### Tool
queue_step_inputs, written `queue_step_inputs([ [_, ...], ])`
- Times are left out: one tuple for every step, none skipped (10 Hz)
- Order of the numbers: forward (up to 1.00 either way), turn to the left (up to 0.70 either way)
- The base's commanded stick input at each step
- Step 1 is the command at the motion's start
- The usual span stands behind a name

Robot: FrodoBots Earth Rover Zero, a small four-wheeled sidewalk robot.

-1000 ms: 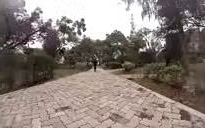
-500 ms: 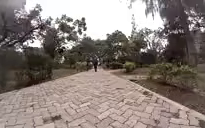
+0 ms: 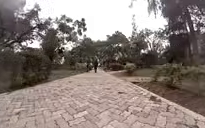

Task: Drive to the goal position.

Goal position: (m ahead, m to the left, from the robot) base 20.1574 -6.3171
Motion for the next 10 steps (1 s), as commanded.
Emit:
queue_step_inputs([
  [0.70,0.00],
  [0.70,0.00],
  [0.70,0.00],
  [0.70,0.00],
  [0.70,0.00],
  [0.70,0.00],
  [0.70,0.00],
  [0.70,0.00],
  [0.70,0.00],
  [0.70,0.00],
])
